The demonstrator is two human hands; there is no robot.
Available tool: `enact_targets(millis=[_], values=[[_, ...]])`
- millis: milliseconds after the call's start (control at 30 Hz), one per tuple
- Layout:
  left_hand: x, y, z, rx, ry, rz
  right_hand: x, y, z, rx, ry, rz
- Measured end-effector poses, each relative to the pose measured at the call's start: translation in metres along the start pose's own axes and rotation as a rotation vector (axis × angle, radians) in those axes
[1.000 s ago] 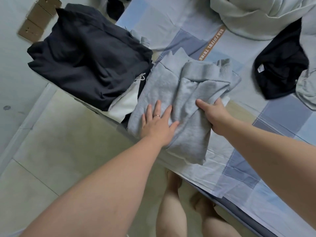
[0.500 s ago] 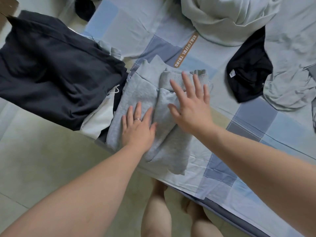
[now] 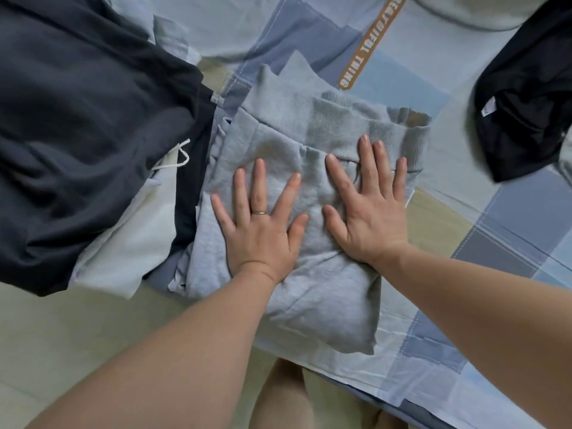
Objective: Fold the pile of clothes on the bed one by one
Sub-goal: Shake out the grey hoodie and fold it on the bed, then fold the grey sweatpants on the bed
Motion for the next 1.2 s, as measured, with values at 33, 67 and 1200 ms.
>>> enact_targets(millis=[33,67,1200], values=[[0.000,-0.001,-0.003,-0.003,-0.033,-0.017,0.000,-0.002,-0.002,0.001,-0.019,0.010],[0.000,-0.001,-0.005,-0.002,-0.051,-0.028,0.001,-0.003,-0.004,0.005,-0.026,0.016],[-0.144,-0.300,0.323,-0.105,0.301,-0.074,-0.253,-0.150,0.431,0.430,0.295,-0.404]])
Point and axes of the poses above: each hand's wrist, its own x-axis towards the middle knuckle, its own z-axis out of the back of the hand, y = z × x, the point moved 8 cm from there along x, towards the middle knuckle, and after that the axes turned 12 degrees about z, right-handed, at the moved point
